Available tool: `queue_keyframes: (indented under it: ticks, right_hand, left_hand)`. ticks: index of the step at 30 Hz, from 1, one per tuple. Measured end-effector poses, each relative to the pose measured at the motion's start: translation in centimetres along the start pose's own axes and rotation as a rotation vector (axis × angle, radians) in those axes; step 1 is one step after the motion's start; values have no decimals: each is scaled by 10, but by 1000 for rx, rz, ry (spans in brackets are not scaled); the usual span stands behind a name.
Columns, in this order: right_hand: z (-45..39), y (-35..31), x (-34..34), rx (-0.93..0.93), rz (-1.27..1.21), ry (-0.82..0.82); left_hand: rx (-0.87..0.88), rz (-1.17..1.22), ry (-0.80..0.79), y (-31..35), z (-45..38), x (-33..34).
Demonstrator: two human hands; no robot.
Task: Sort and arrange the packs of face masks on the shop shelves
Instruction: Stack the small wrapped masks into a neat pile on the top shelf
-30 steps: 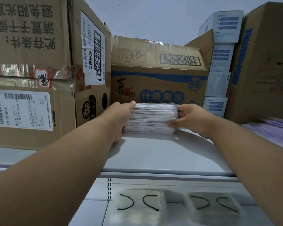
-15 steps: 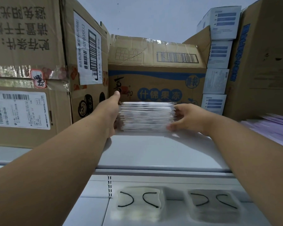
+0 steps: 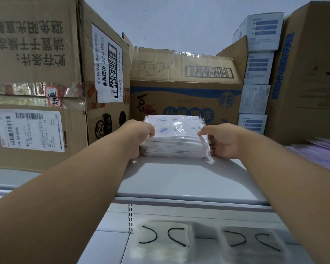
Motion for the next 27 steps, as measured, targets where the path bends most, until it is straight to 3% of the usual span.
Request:
queue_keyframes:
  ticks: [5,13,17,19,23,27]
  right_hand:
    - [-1,7,3,66,-81,-79]
    - [21,-13,23,-142,-103,-369]
    - [30,-19,33,-239,-109,-502]
    - [29,-28,32,-333,-84,-487]
    - [28,-42,25,-422,-54,-400]
    - [39,-37,28,-408,31,-523]
  left_hand:
    - [60,132,-126,1,5,10]
    - [260,214,-276,17,16,15]
    - [283,195,-391,19,26,26]
    - [265,209,-445,16,27,30]
    - [309,197,-322,20,19,17]
    - [319,164,-362,19,19,17]
Point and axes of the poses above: each hand's wrist, its own z-axis away from the middle knuckle, its own x-axis out of the palm, y = z × x, the point moved 9 cm from there along -z, towards the middle knuckle, and after that the axes turned 3 degrees about -x, right-handed, at the moved point
